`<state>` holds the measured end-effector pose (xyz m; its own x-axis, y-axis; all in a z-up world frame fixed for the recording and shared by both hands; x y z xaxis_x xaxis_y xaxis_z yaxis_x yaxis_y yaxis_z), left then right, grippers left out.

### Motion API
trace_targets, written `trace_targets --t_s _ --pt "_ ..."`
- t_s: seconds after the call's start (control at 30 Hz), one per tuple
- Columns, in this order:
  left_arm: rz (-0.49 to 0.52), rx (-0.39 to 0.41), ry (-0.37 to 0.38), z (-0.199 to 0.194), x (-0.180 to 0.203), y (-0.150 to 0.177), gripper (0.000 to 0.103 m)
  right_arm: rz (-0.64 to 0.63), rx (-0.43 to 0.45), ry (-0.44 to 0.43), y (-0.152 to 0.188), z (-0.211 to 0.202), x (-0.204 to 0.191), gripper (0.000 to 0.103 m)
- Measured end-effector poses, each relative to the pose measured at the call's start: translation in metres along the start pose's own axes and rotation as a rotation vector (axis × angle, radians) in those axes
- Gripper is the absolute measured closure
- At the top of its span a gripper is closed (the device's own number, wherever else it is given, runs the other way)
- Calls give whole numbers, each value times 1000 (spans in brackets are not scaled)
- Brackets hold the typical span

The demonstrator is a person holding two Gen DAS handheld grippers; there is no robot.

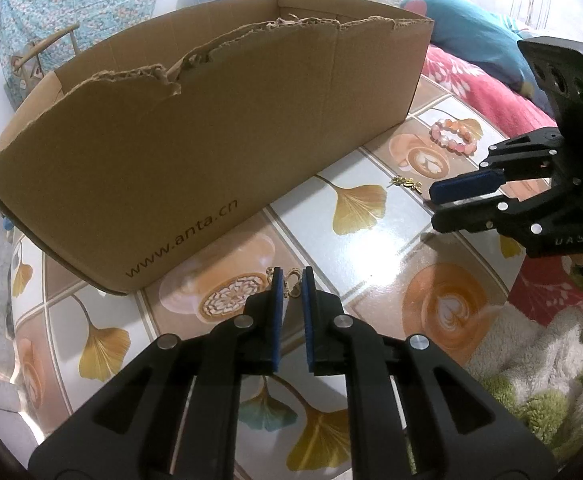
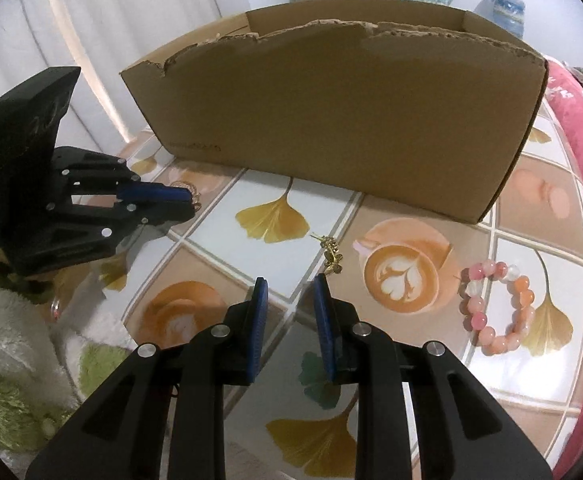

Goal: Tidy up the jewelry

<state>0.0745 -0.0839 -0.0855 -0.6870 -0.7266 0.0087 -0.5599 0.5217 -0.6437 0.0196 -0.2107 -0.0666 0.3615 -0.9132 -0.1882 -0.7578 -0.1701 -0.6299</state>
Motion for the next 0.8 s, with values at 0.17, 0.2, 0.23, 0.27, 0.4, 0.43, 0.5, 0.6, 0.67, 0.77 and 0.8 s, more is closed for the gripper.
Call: trace_targets --t_s 0.17,0.2,0.23,0.27,0.4,0.43,0.5,0.6,0.67,0.77,0.8 --pt "2 1 6 0 2 0 89 79 30 90 -8 2 15 80" --pt "5 2 3 0 3 -1 88 80 31 103 -9 4 16 81" --pt "9 3 0 -1 3 0 88 69 29 121 -10 6 14 83" --pt "14 3 -2 -1 4 0 88 42 30 151 -10 8 12 85" --pt "15 3 4 -1 4 0 88 8 24 170 -11 16 3 94" --pt "16 4 4 -1 4 0 88 10 22 172 -12 17 3 94" --pt "18 5 3 -1 4 0 88 19 20 172 -13 21 1 94" --pt "15 6 3 -1 4 0 88 44 19 168 -15 27 -3 95" --pt "12 8 4 -1 4 0 88 53 18 166 -14 25 -2 95" --pt "11 8 5 -1 3 0 88 72 12 154 -11 17 2 95" --pt "12 8 5 -1 3 0 88 77 8 151 -9 15 2 95"
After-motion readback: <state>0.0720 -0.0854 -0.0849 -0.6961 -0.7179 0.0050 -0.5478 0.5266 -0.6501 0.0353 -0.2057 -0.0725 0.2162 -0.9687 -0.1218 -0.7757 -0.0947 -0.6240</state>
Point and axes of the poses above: each gripper's, at about its wrist camera, not at the fingertips, and z roughly the way its jaws point, x to its right, y to its underside, the point moved 7 cm from there along z, roughly the way its jaws point, and after that the axes turned 5 degrees about x, right-handed, at the moved point
